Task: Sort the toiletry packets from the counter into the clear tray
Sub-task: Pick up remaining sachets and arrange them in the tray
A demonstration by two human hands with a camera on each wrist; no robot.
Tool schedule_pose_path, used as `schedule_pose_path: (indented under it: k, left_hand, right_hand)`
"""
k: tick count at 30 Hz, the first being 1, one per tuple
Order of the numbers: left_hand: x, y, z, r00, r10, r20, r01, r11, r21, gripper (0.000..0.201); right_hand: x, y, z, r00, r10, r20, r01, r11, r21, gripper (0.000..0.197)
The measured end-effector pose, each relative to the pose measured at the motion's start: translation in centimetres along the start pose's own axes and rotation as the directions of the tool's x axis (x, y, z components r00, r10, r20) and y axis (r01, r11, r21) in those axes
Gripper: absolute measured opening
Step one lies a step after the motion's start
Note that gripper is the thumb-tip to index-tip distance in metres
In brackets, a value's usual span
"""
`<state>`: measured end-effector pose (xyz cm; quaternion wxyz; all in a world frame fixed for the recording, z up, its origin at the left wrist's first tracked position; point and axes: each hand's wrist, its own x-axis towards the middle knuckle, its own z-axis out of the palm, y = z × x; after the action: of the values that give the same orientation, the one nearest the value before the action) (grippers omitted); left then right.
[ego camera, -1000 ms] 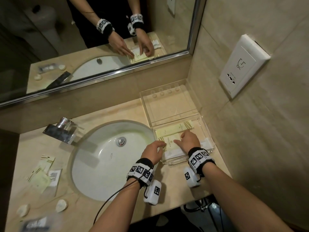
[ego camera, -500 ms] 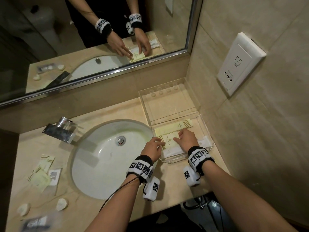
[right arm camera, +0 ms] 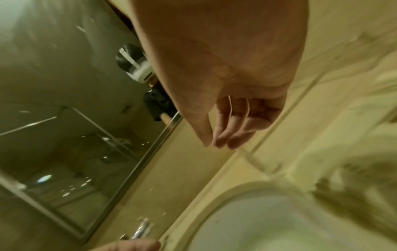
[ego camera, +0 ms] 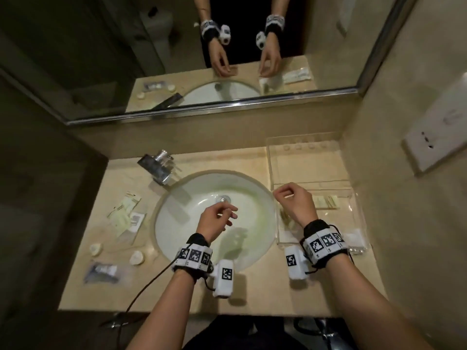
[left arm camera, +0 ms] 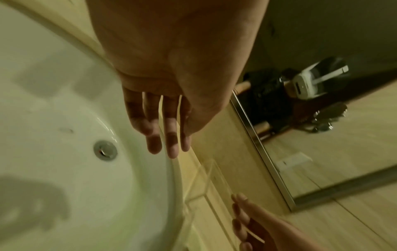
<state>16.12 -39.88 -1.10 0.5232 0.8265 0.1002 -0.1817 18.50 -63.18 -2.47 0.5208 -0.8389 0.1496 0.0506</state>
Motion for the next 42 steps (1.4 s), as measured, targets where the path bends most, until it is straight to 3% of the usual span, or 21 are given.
schedule_pose_path:
  k: [4,10,17,27,34,38,42]
  left_hand:
    - [-3.2,-2.6,-5.7,0.983,-0.083,-0.163,0.078,0.996,-0.033,0.021]
    - [-7.7,-7.0,-12.4,0.917,-0.203,-0.344,0.148,0.973,-0.179,0.019]
    - [-10.2,-13.3,-18.3,0.865,-0.295,-0.405,0.187,0.94,-0.286,0.012]
    - [-11.8,-23.2,-27.3,0.792,-0.45,-0.413,0.311,0.879,-0.361,0.017]
    - [-9.8,-26.0,-30.9,0.777,-0.446,-0.445,0.298,0.882,-0.365,0.02]
    - [-6.8,-24.9,-32.6,0.786,-0.358,-0.504,0.225,0.925,-0.305,0.026]
    - [-3.2,-23.3,-33.2,0.83,-0.302,-0.468,0.17,0.938,-0.303,0.028]
  right_hand:
    - [-0.1,-4.4,5.9,0.978,-0.088,0.189,0.083,0.996,0.037,0.005]
    - [-2.6,-8.7,13.9,0.892,-0.191,0.409,0.195,0.98,0.031,0.006]
    - [-5.8,-11.4,22.0,0.829,-0.171,0.533,0.249,0.965,-0.078,0.009]
    - [-9.8,-13.8,32.9,0.784,-0.109,0.611,0.292,0.933,-0.208,0.012]
    - [-9.9,-14.6,39.2,0.795,-0.028,0.605,0.266,0.913,-0.308,0.013]
    - [-7.8,-16.0,42.3,0.871,0.017,0.491,0.164,0.932,-0.323,0.032]
    - [-5.8,-16.9,45.1,0.924,0.021,0.381,0.118,0.933,-0.339,0.048]
